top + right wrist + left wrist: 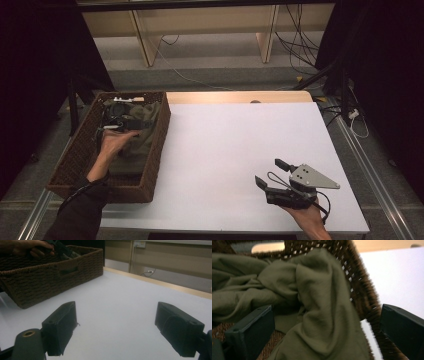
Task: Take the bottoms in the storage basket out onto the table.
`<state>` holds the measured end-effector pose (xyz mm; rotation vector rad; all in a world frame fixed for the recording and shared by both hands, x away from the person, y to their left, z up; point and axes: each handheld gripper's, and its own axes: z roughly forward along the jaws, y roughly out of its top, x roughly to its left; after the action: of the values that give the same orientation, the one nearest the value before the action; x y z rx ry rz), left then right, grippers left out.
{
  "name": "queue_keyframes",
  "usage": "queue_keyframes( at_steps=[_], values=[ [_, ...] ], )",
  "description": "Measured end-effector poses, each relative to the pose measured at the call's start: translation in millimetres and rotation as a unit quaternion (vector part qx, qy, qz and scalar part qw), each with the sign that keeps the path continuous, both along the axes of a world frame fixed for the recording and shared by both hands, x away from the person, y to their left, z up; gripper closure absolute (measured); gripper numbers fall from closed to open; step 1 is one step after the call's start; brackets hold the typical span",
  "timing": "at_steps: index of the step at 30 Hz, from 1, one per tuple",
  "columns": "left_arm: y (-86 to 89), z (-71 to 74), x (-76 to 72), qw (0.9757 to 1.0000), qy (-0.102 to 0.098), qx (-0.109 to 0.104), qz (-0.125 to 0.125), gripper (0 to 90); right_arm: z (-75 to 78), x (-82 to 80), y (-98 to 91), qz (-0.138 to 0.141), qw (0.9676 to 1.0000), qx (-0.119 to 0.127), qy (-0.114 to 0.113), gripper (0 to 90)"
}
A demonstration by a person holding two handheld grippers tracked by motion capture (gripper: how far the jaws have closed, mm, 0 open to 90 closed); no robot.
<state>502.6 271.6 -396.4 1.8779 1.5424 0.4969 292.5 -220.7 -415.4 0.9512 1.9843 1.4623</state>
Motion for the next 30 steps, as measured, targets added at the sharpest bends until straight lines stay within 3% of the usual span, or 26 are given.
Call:
queue_keyframes(
  at_steps=[3, 10, 21, 30],
  values=[
    [2.3, -6.3, 4.2, 0.9998, 0.02, -0.008, -0.001, 0.6, -0.3, 0.3, 0.3, 0.0, 1.0, -0.003, 0.003, 18.7],
    [1.8, -19.2, 15.3, 0.9985, 0.054, -0.003, 0.003, 1.9, -1.6, 1.2, 1.3, 0.006, 1.0, -0.004, 0.006, 18.7],
    [-5.3, -34.4, 31.6, 0.9928, 0.117, 0.012, -0.018, 9.1, -2.7, 1.6, 2.7, 0.016, 0.9998, -0.009, 0.009, 18.7],
    [-5.2, -44.8, 39.2, 0.9897, 0.142, -0.003, -0.018, 15.8, -3.5, 0.9, 4.9, 0.025, 0.9995, -0.017, 0.009, 19.2]
  ],
)
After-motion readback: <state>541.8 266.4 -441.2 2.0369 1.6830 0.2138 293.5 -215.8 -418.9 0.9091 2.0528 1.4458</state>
